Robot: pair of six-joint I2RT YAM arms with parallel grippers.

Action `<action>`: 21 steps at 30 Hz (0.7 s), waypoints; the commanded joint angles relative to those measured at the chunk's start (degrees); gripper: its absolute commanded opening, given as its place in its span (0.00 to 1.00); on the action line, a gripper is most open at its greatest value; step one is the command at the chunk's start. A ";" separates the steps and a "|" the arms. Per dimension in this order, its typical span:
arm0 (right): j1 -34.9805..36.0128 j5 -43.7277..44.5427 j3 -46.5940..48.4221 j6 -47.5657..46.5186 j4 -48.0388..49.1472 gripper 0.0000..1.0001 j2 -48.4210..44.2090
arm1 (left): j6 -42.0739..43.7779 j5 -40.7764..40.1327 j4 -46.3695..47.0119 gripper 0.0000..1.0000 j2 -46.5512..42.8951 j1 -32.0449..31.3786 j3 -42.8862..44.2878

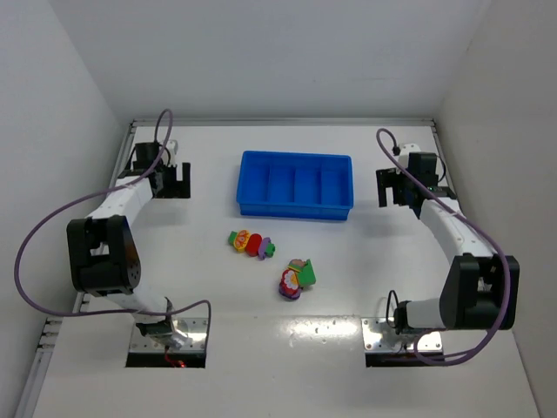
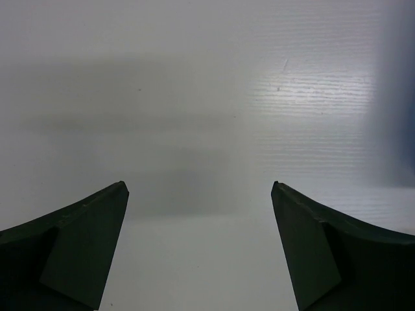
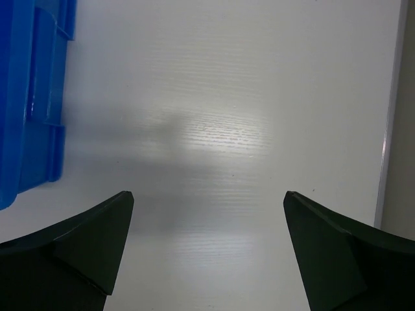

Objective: Sort the legos into containers by color

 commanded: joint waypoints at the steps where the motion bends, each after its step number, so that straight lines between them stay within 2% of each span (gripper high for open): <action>1: -0.22 2.38 0.63 -1.30 0.35 1.00 -1.97 | 1.07 1.17 1.26 1.00 -2.65 0.75 -0.45; 7: -0.22 5.02 1.33 -1.91 -2.29 1.00 -1.44 | 0.45 1.25 1.26 1.00 -2.12 0.75 0.34; 10: -0.22 1.43 3.44 -3.83 -5.36 1.00 -2.49 | 1.42 2.74 0.73 1.00 -2.12 0.75 0.34; 11: 0.56 -0.32 4.83 -5.15 -7.98 1.00 -3.71 | 2.11 3.62 0.73 1.00 -2.12 0.75 0.34; 14: 1.97 -19.07 9.40 -12.35 -17.19 1.00 -4.25 | 3.26 4.24 0.73 1.00 -2.12 0.75 0.86; 15: 3.11 -23.15 10.55 -18.20 -20.37 1.00 -3.73 | 3.96 4.24 0.73 1.00 -2.64 0.75 0.87; 17: 5.22 -28.17 11.96 -20.54 -23.64 1.00 -3.73 | 4.49 3.72 0.20 1.00 -2.65 0.75 0.87; 21: 12.06 -31.53 11.44 -27.56 -28.99 1.00 -4.25 | 5.72 3.01 0.20 1.00 -3.18 1.27 0.26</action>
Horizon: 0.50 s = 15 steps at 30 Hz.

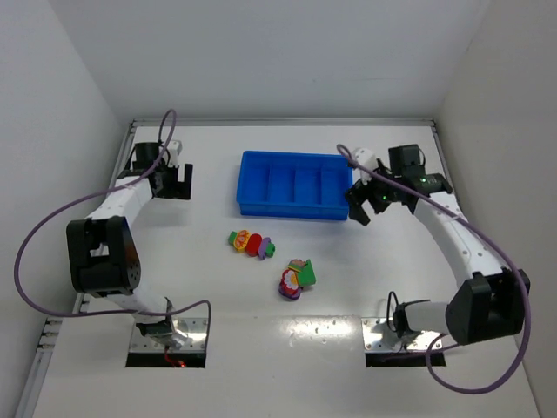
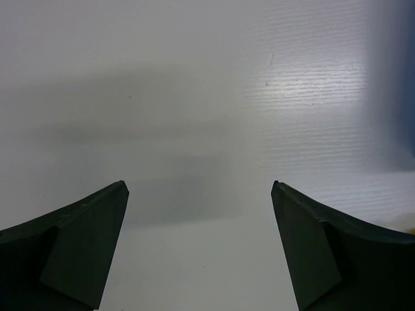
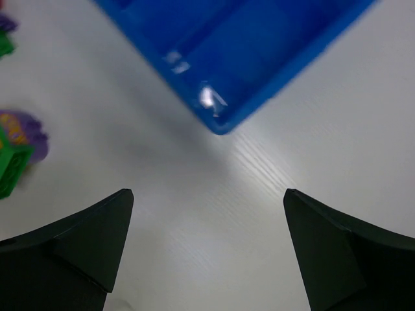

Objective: Sort the legos into containers by color

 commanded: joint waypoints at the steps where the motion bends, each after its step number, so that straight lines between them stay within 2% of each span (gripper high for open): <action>1: 5.06 -10.07 0.99 -11.04 -9.12 1.00 -1.76 | 2.42 0.21 0.24 1.00 -3.63 1.19 0.52; 3: 9.44 -10.87 0.99 -12.90 -10.87 1.00 -2.55 | 2.43 -0.31 0.24 1.00 -3.64 1.19 -0.01; 7: 17.63 -9.21 -1.90 -17.03 -10.89 0.84 -4.57 | 3.65 -1.36 0.24 1.00 -4.78 1.19 -1.23; 9: 22.09 -8.42 -3.05 -18.53 -10.89 0.80 -5.71 | 3.66 -1.98 0.24 1.00 -4.78 1.19 -1.94; 15: 31.95 -6.74 -4.36 -19.14 -10.18 0.75 -5.72 | 4.27 -3.12 0.24 1.00 -5.92 1.19 -3.61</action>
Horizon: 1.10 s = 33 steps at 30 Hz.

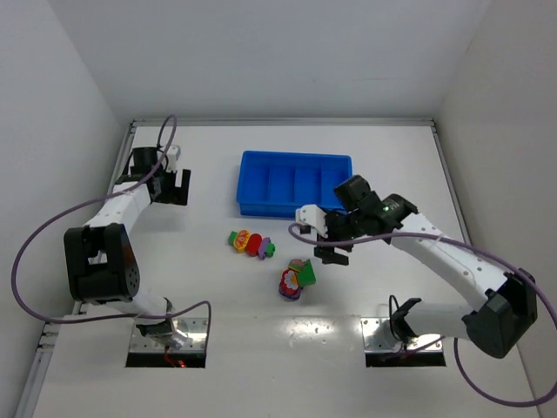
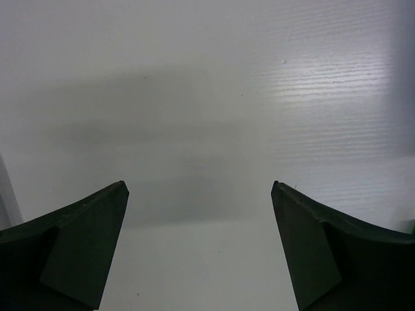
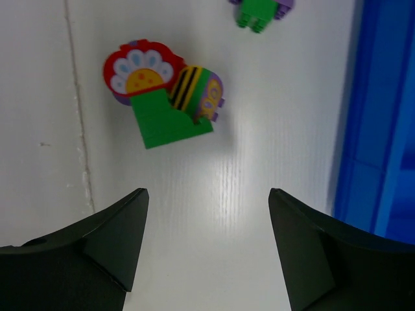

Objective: Sort the legos into containers by color

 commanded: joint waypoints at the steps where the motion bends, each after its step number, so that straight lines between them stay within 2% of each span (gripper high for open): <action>1: 6.05 0.42 -0.63 -2.80 0.66 0.75 -1.13 | 0.86 -1.40 0.57 1.00 -3.21 0.62 -1.60; 11: 19.25 2.89 -4.85 -3.94 4.79 0.74 0.53 | 1.92 -1.93 1.10 1.00 -4.89 0.62 -4.07; 14: 20.84 2.89 -5.38 -3.94 6.02 0.74 1.15 | 2.53 -2.45 1.10 1.00 -5.41 0.62 -5.20; 27: 20.14 3.51 -6.43 -3.94 9.45 0.73 4.32 | 2.53 -2.45 2.15 1.00 -5.41 0.62 -6.35; 30: 20.76 3.51 -5.73 -3.16 10.06 0.80 5.63 | 2.53 -2.45 2.15 1.00 -4.89 0.62 -6.87; 31: 21.37 3.51 -5.73 -2.54 11.11 0.86 5.64 | 2.53 -2.45 2.15 1.00 -4.89 0.62 -6.88; 32: 21.37 4.81 -5.73 -0.62 12.08 0.98 5.64 | 2.53 -2.45 2.15 1.00 -4.89 0.62 -6.88; 33: 21.37 5.52 -5.73 -0.60 12.78 1.00 6.25 | 2.53 -2.45 2.15 1.00 -4.89 0.62 -7.40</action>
